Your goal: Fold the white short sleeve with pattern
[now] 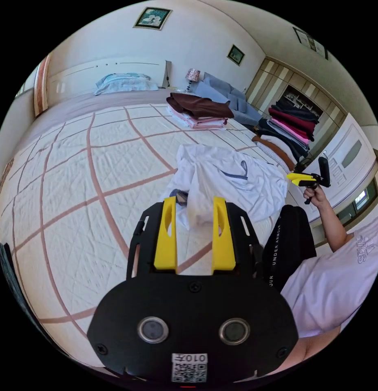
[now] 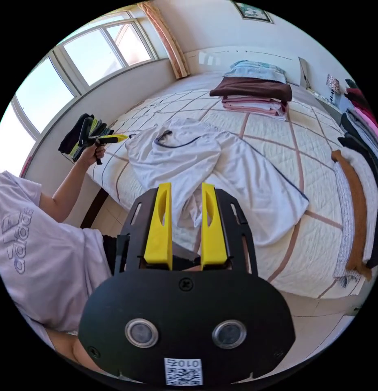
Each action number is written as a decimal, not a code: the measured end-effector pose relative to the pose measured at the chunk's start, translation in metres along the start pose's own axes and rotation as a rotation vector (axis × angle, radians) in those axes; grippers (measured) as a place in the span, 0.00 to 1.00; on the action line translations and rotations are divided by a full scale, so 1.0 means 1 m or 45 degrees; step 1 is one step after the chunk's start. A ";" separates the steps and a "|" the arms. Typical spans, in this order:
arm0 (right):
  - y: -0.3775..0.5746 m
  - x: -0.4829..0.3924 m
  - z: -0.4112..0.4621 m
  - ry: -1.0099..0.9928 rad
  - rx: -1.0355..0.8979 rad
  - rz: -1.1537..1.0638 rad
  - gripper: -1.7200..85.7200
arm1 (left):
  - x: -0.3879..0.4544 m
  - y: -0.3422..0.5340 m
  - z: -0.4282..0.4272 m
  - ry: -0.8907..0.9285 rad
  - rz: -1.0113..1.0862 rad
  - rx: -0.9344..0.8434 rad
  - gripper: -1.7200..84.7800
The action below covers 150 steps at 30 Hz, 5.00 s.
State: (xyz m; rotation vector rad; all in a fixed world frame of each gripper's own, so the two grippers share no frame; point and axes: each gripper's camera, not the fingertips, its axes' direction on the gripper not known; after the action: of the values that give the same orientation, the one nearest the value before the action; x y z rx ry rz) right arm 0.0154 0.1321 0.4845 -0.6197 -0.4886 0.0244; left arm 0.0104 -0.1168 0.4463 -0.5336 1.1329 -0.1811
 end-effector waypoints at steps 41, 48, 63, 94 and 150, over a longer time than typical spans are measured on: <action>0.043 -0.054 0.015 0.069 0.010 -0.306 0.07 | 0.193 0.094 0.060 -0.286 0.986 -0.089 0.18; 0.047 -0.054 0.024 0.146 -0.051 -0.323 0.13 | 0.213 0.116 0.088 -0.254 1.175 -0.312 0.20; 0.036 -0.064 -0.043 0.164 0.063 -0.290 0.07 | 0.275 0.183 0.057 -0.528 1.175 -0.147 0.19; 0.043 -0.192 -0.236 0.510 0.275 -0.453 0.06 | 0.230 0.150 -0.114 -0.181 0.660 0.138 0.02; -0.048 -0.102 -0.017 -0.080 -0.072 -0.506 0.06 | 0.224 0.270 -0.077 -0.435 0.552 -0.092 0.02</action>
State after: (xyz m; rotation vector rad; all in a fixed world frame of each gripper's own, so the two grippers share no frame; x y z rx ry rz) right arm -0.0732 0.0666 0.4557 -0.5696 -0.6683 -0.3488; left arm 0.0024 0.0020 0.1074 -0.3542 0.8968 0.3180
